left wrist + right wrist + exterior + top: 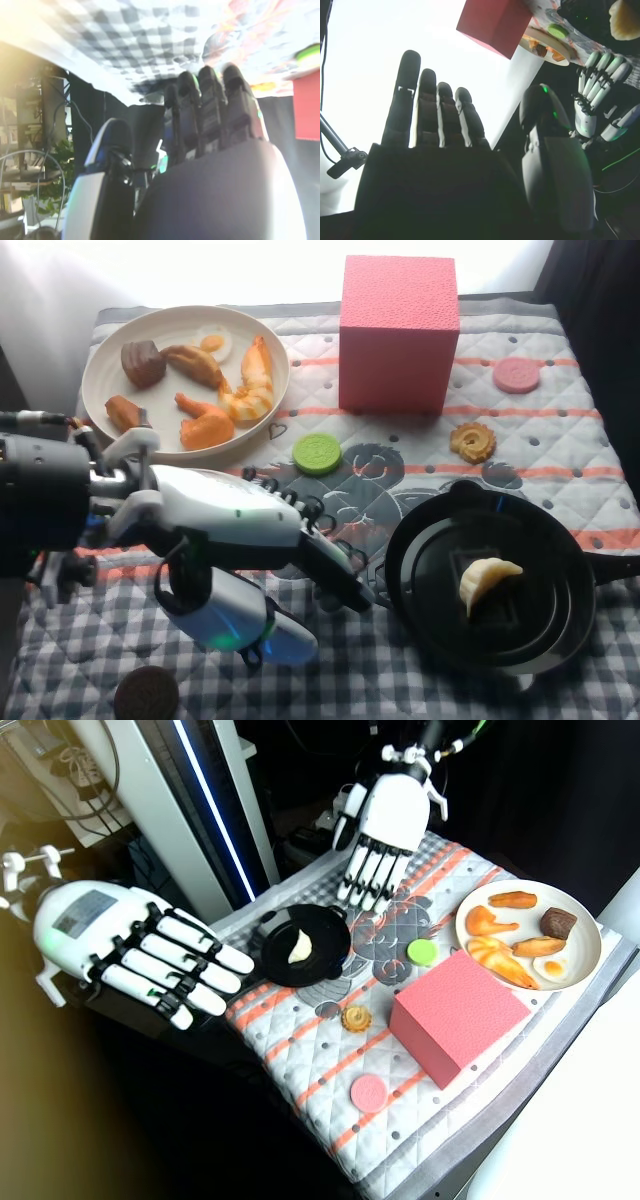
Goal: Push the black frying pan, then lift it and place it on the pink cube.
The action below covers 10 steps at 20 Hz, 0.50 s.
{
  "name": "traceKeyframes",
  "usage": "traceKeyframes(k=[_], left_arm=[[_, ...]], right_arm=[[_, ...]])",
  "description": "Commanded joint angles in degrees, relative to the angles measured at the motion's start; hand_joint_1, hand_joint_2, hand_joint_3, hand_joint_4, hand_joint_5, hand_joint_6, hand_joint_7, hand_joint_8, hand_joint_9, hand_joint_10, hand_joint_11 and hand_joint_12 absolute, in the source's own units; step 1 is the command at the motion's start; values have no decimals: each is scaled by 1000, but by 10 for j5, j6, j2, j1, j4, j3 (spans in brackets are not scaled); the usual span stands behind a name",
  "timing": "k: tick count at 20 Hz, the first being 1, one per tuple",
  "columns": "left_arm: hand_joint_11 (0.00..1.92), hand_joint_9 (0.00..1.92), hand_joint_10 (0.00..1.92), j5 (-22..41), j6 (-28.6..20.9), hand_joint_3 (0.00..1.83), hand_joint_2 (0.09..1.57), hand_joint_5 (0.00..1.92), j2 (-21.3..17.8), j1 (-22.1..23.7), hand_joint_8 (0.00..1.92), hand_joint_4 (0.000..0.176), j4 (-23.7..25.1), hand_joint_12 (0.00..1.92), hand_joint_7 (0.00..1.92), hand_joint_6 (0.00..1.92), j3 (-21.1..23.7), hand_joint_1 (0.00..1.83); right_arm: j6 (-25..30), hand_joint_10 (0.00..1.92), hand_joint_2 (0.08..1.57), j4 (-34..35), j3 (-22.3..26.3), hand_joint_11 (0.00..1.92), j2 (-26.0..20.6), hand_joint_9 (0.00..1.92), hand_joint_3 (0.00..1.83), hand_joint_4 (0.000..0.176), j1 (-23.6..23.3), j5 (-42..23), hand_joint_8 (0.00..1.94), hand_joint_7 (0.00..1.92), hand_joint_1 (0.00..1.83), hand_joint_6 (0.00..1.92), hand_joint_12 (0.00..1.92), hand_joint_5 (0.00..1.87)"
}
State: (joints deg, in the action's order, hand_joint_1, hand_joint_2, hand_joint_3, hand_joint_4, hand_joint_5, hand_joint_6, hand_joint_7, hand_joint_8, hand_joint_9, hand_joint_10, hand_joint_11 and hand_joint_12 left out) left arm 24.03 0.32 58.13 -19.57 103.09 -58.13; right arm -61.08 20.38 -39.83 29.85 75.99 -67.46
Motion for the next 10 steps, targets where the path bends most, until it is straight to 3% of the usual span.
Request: traceKeyframes(k=[1,3,5,7,8,10], left_arm=[[0,258,71,4,-2,8,1350,451,3,2,4,0,-17,679,434,5,-2,375],[0,245,64,4,-2,13,1378,404,14,-1,0,0,-17,655,395,0,-8,360],[0,238,55,4,-2,2,1374,374,24,-2,0,0,-19,753,354,3,-13,352],[0,231,45,6,-1,0,1347,352,33,-2,7,0,-24,712,348,4,-18,437],[0,304,69,6,3,0,1303,413,35,-2,34,0,-27,894,424,29,-19,581],[0,390,132,7,4,0,1267,496,36,-2,87,0,-28,937,507,117,-19,665]], right_arm=[[3,320,1310,6,-3,0,-1,0,0,0,-2,-71,1,4,360,0,1360,0],[3,324,1318,6,-4,0,-1,0,2,0,-1,-71,1,4,377,0,1351,0],[3,364,1312,6,-4,0,-1,0,0,0,0,-71,6,25,364,0,1385,0],[3,343,1304,6,-4,0,-1,0,0,0,0,-71,1,19,356,0,1406,0],[3,335,1304,6,-4,0,-1,0,0,0,0,-71,0,16,351,0,1420,0],[3,377,1299,6,-4,0,-1,0,0,0,0,-71,9,44,354,0,1485,0]])
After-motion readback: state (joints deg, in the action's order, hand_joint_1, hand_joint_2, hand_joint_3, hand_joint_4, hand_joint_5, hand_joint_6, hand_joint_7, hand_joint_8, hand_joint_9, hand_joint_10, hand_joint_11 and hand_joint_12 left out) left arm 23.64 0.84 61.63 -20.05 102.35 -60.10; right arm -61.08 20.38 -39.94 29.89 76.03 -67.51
